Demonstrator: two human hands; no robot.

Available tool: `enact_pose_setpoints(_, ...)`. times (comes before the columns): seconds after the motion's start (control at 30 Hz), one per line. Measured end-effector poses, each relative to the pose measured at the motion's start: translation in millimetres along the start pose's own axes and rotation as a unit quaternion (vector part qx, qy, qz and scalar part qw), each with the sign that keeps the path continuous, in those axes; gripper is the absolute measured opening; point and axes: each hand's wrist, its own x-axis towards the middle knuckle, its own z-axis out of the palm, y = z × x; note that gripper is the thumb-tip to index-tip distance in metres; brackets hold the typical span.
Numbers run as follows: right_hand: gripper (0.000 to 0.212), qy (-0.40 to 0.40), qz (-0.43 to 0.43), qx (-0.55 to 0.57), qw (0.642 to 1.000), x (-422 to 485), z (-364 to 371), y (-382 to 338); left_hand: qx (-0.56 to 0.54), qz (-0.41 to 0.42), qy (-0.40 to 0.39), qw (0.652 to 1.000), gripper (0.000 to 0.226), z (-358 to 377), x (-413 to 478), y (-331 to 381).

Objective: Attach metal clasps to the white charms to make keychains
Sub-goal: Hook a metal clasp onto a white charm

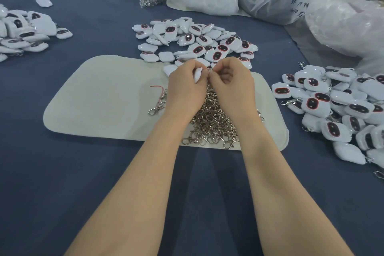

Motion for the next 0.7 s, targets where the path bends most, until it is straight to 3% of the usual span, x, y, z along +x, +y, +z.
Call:
enact_pose_setpoints(0.37,0.018,0.026,-0.005,-0.036,0.999,-2,1,7,-0.025,-0.046,-0.044,0.998,0.003,1,1,-1)
enact_pose_setpoints(0.53,0.013,0.054,0.008,-0.051,0.997,1,-1,12,-0.176,-0.195,-0.067,0.963,0.032,-3,1,5)
enact_pose_setpoints(0.7,0.013,0.050,0.009,-0.058,0.997,0,1,11,-0.183,-0.180,-0.035,0.966,0.048,-5,1,8)
